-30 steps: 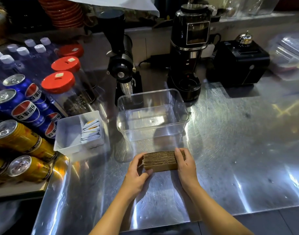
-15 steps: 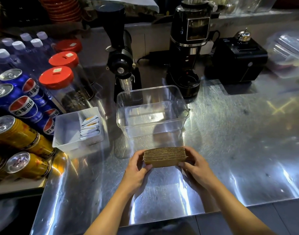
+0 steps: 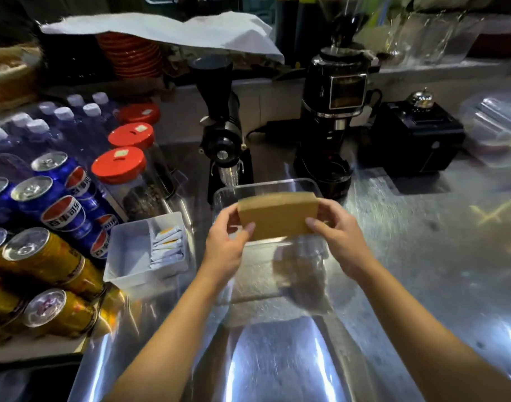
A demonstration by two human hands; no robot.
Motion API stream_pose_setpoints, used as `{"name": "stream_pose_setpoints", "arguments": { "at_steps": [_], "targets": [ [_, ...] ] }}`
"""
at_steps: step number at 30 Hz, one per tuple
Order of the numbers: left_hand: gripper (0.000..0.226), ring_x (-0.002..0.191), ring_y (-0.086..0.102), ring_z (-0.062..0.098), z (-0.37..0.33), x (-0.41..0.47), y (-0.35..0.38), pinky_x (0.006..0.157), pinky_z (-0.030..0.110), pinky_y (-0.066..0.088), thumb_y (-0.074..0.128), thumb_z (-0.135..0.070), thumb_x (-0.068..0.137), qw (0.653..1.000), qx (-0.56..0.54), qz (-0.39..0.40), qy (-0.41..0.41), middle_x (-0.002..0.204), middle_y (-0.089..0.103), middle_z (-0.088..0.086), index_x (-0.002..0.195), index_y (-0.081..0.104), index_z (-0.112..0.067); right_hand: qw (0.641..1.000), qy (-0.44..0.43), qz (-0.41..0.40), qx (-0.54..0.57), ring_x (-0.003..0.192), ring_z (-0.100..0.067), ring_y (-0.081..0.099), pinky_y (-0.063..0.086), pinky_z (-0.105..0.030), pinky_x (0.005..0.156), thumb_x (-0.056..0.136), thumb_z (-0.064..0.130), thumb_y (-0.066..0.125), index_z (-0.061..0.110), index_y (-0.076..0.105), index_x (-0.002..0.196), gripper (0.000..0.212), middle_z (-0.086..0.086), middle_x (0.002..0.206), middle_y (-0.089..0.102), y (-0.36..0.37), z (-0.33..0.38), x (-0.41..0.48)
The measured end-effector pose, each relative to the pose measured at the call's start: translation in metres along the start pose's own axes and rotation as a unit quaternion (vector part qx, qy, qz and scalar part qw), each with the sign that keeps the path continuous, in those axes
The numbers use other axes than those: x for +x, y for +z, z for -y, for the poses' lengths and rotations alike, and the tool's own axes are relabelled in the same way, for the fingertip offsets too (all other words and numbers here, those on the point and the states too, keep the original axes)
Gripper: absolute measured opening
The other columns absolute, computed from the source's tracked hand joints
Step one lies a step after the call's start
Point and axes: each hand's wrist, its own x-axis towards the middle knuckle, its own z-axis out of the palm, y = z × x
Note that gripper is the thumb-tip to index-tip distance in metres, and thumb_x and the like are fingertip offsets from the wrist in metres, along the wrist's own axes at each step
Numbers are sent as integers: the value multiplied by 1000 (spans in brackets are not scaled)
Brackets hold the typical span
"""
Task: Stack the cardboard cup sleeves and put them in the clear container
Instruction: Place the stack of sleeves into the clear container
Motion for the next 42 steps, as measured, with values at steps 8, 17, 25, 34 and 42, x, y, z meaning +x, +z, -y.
{"name": "stream_pose_setpoints", "arguments": {
  "at_steps": [8, 17, 25, 34, 42],
  "targets": [
    [19, 77, 56, 10, 13, 76, 6, 64, 16, 44, 53, -8, 89, 987, 22, -11, -159, 87, 62, 0, 105, 61, -5, 993, 115, -22, -32, 70, -7, 56, 41, -1, 48, 85, -3, 56, -4, 59, 111, 27, -8, 87, 63, 22, -13, 86],
    [30, 107, 55, 33, 59, 92, 26, 100, 45, 45, 54, -7, 85, 920, -14, -76, -385, 109, 56, 18, 113, 49, 0, 940, 316, -23, -128, 55, -15, 49, 38, -23, 47, 83, 4, 56, 12, 51, 56, 29, -5, 58, 51, 32, -80, 120],
    [17, 96, 57, 35, 68, 107, 32, 91, 50, 50, 51, -15, 86, 925, 58, -68, -369, 93, 53, 13, 71, 43, -15, 928, 322, 6, -185, 61, -18, 47, 45, -18, 45, 85, 7, 54, 14, 46, 61, 25, -4, 67, 47, 39, -93, 138],
    [14, 92, 56, 27, 79, 111, 34, 89, 40, 51, 53, -14, 88, 932, 80, -66, -346, 98, 59, 9, 100, 57, -12, 933, 258, -9, -249, 84, -27, 56, 39, -31, 71, 85, 19, 56, 2, 61, 86, 17, -10, 81, 59, 39, -104, 133],
    [9, 86, 54, 24, 85, 115, 35, 82, 33, 49, 54, -12, 87, 932, 76, -76, -345, 86, 58, 4, 94, 55, -17, 927, 243, -14, -284, 95, -32, 57, 34, -27, 72, 87, 22, 54, 4, 60, 88, 19, -16, 94, 63, 40, -104, 131]
  ]
}}
